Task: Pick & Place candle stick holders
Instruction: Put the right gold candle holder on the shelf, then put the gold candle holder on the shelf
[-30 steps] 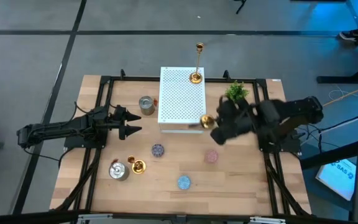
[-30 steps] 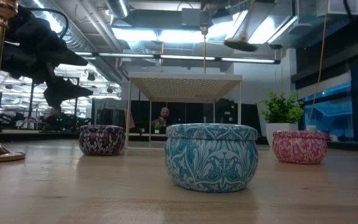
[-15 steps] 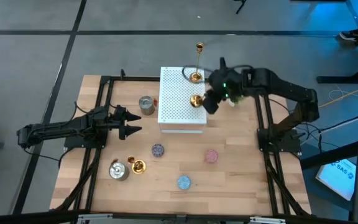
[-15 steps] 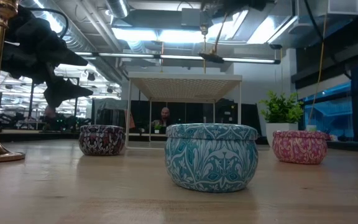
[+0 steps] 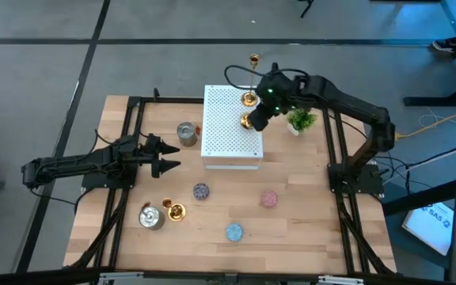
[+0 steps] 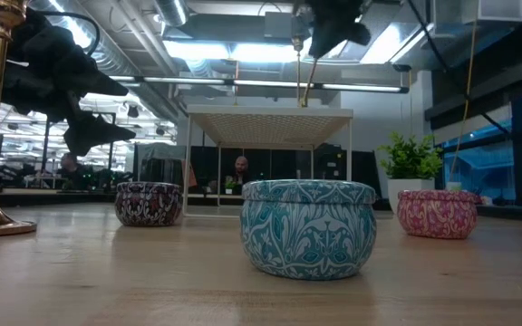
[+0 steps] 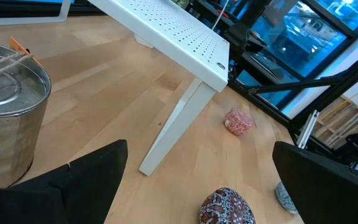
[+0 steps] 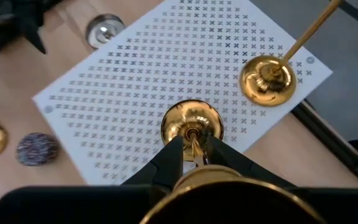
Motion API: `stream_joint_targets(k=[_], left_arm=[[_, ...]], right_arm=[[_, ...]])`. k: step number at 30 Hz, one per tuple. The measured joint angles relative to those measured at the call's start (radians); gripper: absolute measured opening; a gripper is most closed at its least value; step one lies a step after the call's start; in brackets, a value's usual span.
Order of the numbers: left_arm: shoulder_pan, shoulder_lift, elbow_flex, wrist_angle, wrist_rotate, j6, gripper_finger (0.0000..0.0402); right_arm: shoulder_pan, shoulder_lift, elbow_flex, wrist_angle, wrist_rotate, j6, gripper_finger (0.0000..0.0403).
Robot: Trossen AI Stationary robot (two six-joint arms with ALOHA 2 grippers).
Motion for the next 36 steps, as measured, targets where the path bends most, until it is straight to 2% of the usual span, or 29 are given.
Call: stream_joint_targets(k=[14, 22, 31, 36], left_arm=[[0.000, 0.000, 0.000, 0.000, 0.000, 0.000, 0.0400], [0.000, 0.000, 0.000, 0.000, 0.000, 0.000, 0.0400], [0.000, 0.000, 0.000, 0.000, 0.000, 0.000, 0.0400], [0.000, 0.000, 0.000, 0.000, 0.000, 0.000, 0.0400]], right_arm=[[-0.079, 0.027, 0.000, -0.003, 0.003, -0.026, 0.0069], [-0.079, 0.027, 0.000, -0.003, -0.038, -0.059, 0.0123], [-0.079, 0.027, 0.000, -0.009, -0.053, -0.072, 0.0127], [-0.078, 0.015, 0.000, -0.078, -0.052, -0.108, 0.0127]])
